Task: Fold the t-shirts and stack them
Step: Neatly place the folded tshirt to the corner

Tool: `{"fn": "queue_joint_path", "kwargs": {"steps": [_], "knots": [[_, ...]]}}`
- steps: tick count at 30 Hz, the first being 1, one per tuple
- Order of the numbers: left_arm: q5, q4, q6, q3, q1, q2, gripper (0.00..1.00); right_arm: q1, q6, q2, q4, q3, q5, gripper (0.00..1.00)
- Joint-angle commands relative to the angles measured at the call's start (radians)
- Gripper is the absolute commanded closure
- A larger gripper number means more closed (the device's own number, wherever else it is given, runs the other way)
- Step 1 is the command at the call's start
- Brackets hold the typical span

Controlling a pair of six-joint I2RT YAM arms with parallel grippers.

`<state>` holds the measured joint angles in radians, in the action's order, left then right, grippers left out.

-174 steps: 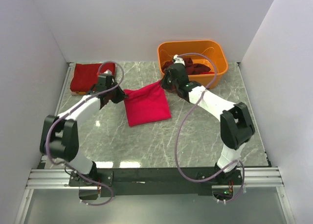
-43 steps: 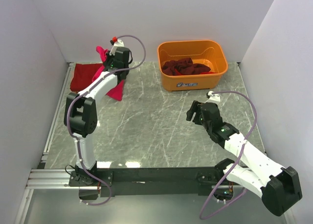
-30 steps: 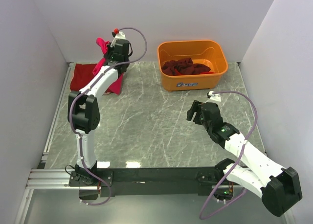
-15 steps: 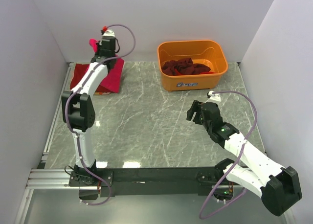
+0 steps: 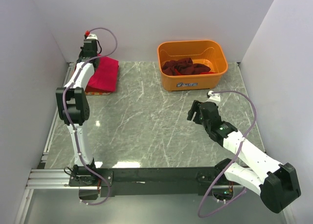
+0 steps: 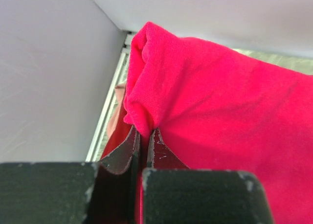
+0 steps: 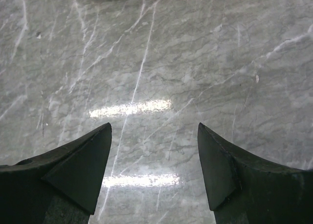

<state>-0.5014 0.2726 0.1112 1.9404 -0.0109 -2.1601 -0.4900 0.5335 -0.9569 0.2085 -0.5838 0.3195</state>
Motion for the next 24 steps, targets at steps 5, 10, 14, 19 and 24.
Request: {"fn": "queue_joint_path", "kwargs": {"steps": [5, 10, 14, 19, 24], "knots": [[0.015, -0.101, -0.002, 0.058, 0.069, -0.046, 0.99, 0.008, 0.01, -0.032, 0.034, -0.071, 0.055, 0.23], [-0.006, -0.119, -0.007, 0.062, 0.094, -0.066, 0.99, 0.008, 0.032, -0.033, 0.065, -0.083, 0.055, 0.23], [-0.035, -0.142, 0.008, 0.049, 0.1, -0.079, 0.99, 0.008, 0.052, -0.019, 0.106, -0.085, 0.076, 0.23], [-0.075, -0.124, -0.021, 0.08, 0.112, -0.109, 0.99, 0.008, 0.066, 0.012, 0.135, -0.082, 0.112, 0.23], [-0.164, -0.136, -0.028, 0.089, 0.118, -0.13, 0.82, 0.008, 0.072, 0.036, 0.157, -0.083, 0.135, 0.23]]}}
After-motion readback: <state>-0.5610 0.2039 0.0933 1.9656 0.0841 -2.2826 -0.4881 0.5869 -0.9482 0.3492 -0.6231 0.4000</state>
